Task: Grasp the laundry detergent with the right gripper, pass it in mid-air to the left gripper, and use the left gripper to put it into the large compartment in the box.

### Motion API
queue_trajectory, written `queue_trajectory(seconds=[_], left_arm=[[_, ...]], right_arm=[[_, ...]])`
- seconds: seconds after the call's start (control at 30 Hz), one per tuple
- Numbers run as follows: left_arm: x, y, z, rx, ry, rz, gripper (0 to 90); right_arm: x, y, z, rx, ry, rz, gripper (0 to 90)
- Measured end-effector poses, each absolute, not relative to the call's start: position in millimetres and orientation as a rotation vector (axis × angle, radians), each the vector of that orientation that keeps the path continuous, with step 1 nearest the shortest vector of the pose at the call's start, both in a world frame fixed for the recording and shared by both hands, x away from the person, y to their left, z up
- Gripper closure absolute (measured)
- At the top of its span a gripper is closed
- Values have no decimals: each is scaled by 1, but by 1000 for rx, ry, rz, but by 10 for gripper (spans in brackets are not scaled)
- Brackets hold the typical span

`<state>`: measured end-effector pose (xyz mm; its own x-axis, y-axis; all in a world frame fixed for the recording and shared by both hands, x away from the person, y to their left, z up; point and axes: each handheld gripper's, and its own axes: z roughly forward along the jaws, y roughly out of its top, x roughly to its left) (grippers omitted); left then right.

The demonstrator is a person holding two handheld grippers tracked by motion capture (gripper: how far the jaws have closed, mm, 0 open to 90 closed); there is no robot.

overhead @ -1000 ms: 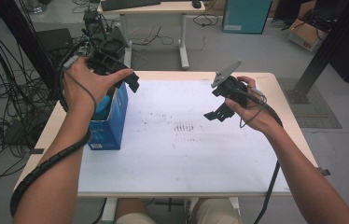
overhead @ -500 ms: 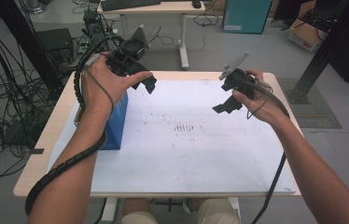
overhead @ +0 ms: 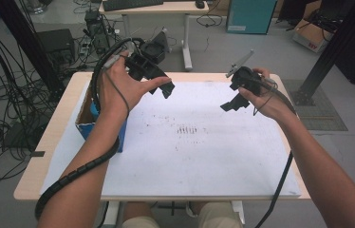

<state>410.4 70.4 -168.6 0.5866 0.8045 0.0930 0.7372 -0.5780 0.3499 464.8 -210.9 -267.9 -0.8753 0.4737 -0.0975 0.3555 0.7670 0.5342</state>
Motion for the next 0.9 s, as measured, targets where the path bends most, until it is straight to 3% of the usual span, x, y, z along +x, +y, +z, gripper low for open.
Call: queue_trajectory(seconds=[0.9], left_arm=[[415, 51, -178, 2598, 1230, 355, 45]], right_arm=[[473, -221, -256, 647, 2737, 703, 63]])
